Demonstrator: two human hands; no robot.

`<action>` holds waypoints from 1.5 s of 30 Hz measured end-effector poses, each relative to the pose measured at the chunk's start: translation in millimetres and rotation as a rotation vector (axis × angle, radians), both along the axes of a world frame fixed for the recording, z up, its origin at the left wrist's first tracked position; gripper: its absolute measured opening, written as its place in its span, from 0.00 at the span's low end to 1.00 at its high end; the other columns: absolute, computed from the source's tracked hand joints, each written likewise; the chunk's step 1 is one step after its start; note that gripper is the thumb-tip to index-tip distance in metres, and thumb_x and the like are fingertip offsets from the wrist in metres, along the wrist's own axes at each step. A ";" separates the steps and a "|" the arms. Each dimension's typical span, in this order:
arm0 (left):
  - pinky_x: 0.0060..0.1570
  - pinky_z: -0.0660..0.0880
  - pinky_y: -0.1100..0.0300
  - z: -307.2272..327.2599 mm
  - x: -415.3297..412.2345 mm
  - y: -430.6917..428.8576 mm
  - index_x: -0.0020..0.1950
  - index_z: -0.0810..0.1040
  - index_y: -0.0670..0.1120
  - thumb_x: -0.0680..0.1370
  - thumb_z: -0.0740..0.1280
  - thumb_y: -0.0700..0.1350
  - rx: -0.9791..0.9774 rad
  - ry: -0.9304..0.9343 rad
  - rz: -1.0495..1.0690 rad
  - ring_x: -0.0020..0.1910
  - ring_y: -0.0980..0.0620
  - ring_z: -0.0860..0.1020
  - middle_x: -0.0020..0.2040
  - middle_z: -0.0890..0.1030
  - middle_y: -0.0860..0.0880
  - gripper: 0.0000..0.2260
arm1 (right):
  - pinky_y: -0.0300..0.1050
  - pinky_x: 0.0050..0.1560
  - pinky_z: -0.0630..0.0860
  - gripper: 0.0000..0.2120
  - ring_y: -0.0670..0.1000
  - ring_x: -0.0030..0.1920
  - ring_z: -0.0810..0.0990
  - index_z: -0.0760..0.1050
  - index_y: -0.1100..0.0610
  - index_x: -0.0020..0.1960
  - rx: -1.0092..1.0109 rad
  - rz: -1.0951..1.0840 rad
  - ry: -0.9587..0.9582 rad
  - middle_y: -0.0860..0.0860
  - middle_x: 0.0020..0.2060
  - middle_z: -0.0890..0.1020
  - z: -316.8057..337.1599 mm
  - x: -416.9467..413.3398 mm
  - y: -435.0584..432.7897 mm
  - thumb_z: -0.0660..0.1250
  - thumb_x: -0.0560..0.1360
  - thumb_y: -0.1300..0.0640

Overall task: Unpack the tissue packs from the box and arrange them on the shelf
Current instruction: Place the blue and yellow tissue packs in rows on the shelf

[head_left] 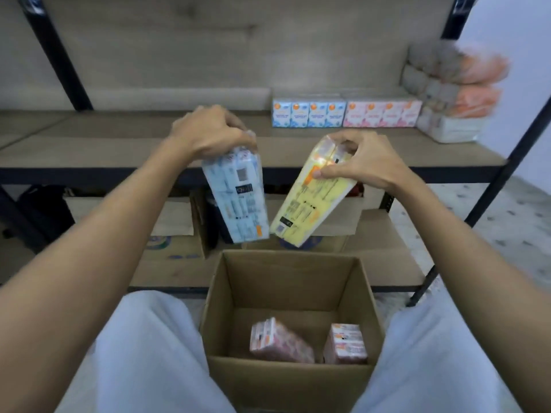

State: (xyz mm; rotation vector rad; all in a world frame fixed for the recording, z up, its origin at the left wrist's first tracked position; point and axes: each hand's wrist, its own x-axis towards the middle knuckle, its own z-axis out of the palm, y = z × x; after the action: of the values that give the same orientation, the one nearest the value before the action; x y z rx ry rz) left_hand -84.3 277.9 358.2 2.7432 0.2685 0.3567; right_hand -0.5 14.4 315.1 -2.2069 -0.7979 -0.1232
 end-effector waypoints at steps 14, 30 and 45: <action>0.45 0.78 0.52 83.2 12.6 24.4 0.43 0.81 0.46 0.68 0.69 0.56 -0.492 -0.419 0.103 0.39 0.46 0.82 0.40 0.84 0.46 0.14 | 0.60 0.52 0.80 0.36 0.56 0.51 0.84 0.79 0.54 0.57 0.601 -0.073 0.098 0.54 0.53 0.84 75.9 51.7 -50.2 0.84 0.53 0.45; 0.35 0.74 0.59 -6.0 76.4 62.0 0.38 0.73 0.49 0.77 0.55 0.53 -0.915 -0.387 0.241 0.31 0.50 0.77 0.31 0.79 0.49 0.14 | 0.58 0.61 0.73 0.29 0.59 0.55 0.81 0.77 0.62 0.57 0.745 -0.109 0.302 0.59 0.55 0.81 4.1 135.0 -69.3 0.78 0.60 0.49; 0.32 0.77 0.59 -61.6 134.0 80.8 0.42 0.75 0.48 0.79 0.56 0.50 -1.189 -0.261 0.266 0.27 0.52 0.80 0.28 0.82 0.51 0.11 | 0.60 0.65 0.71 0.25 0.58 0.62 0.76 0.73 0.53 0.65 0.774 -0.185 0.516 0.56 0.64 0.76 -27.8 197.0 -52.1 0.61 0.68 0.61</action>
State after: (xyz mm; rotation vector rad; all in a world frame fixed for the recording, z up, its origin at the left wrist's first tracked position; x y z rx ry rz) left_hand 49.8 358.7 296.6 1.4821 0.5526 0.4281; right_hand 196.4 -37.7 287.4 -1.4638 -0.1929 0.0466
